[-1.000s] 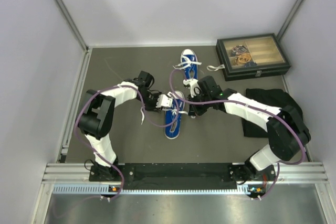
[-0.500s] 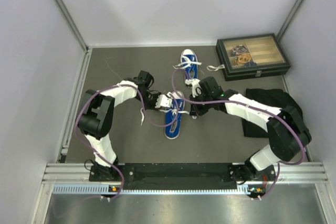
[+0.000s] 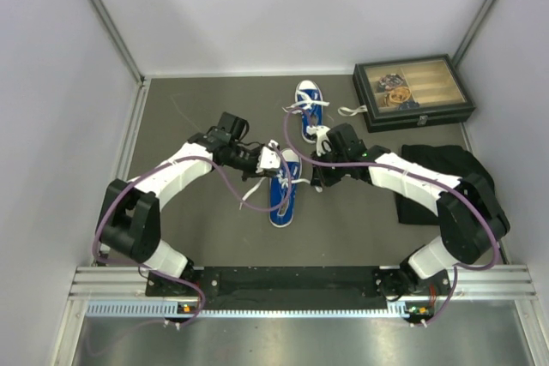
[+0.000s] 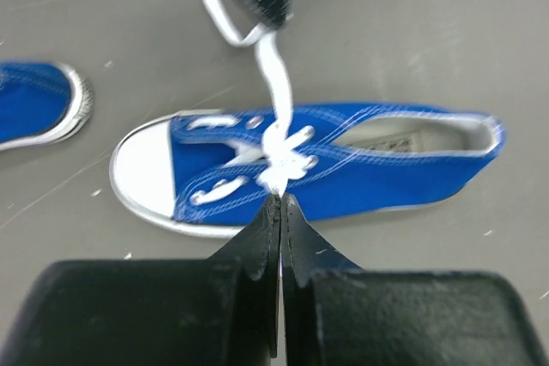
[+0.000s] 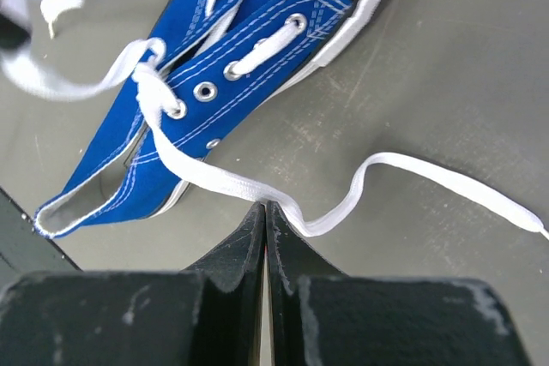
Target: Tie the shoes
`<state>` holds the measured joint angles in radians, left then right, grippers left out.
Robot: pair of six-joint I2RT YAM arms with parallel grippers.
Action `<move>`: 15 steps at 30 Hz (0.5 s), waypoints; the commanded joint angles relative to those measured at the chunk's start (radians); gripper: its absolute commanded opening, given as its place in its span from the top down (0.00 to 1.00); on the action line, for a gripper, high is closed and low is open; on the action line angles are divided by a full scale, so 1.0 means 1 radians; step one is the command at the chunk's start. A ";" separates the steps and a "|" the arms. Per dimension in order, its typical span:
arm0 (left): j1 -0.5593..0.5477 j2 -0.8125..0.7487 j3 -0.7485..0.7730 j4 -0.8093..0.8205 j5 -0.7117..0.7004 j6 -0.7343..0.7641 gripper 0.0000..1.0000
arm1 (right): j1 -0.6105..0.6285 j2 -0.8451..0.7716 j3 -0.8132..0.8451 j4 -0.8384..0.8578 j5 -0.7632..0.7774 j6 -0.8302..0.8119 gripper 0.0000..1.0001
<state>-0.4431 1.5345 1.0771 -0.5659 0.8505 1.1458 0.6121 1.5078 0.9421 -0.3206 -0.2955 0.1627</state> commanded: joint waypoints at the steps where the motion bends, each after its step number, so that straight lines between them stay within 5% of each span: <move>1: -0.013 -0.053 -0.043 0.046 0.064 -0.061 1.00 | -0.006 -0.038 0.014 0.037 0.082 0.034 1.00; 5: -0.013 -0.077 -0.088 0.044 0.059 -0.055 1.00 | -0.006 -0.008 0.055 0.005 0.098 0.026 1.00; 10: -0.013 -0.077 -0.089 0.043 0.064 -0.050 1.00 | -0.021 -0.010 0.069 -0.068 0.087 0.084 0.72; 12: -0.014 -0.073 -0.086 0.046 0.068 -0.054 1.00 | -0.038 -0.082 0.016 -0.051 0.070 0.125 0.51; 15: -0.014 -0.065 -0.078 0.047 0.073 -0.052 1.00 | -0.084 -0.155 -0.034 -0.052 0.059 0.155 0.41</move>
<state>-0.4572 1.4899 0.9905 -0.5419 0.8753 1.0973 0.5808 1.4799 0.9554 -0.3737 -0.2214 0.2520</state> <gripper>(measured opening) 0.010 0.559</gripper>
